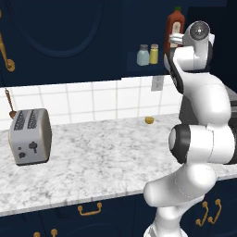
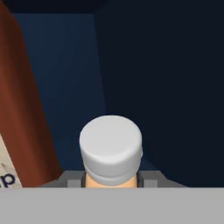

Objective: Put the shaker and condiment bottle from the counter next to their counterparts in the cabinet.

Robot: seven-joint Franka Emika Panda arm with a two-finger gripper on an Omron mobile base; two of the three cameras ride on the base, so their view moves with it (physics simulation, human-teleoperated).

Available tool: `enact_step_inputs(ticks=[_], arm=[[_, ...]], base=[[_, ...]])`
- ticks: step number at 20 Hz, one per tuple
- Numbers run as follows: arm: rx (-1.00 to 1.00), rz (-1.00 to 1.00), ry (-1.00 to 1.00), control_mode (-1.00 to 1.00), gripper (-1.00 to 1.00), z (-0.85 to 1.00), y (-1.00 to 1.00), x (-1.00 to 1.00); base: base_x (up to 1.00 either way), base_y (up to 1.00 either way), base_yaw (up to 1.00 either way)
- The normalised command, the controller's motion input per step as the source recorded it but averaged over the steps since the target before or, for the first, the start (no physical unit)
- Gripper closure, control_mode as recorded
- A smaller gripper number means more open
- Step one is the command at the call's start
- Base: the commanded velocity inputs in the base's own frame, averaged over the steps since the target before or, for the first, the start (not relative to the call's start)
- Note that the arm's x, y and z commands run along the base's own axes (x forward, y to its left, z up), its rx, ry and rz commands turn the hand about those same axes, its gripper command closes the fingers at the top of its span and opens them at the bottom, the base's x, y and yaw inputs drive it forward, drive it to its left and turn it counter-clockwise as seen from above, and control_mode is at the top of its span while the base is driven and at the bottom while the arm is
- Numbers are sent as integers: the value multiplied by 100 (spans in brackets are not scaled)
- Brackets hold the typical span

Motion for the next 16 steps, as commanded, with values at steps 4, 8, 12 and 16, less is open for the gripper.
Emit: enact_step_inputs(ticks=[4, 8, 12, 16], arm=[[0, 0, 0, -100, -100, 0, 0, 0], [0, 0, 0, -100, -100, 0, 0, 0], [0, 0, 0, -100, -100, 1, 0, -5], [0, 2, 0, -100, -100, 8, 4, -41]], base=[[0, 0, 0], [0, 0, 0], [0, 0, 0], [0, 0, 0]])
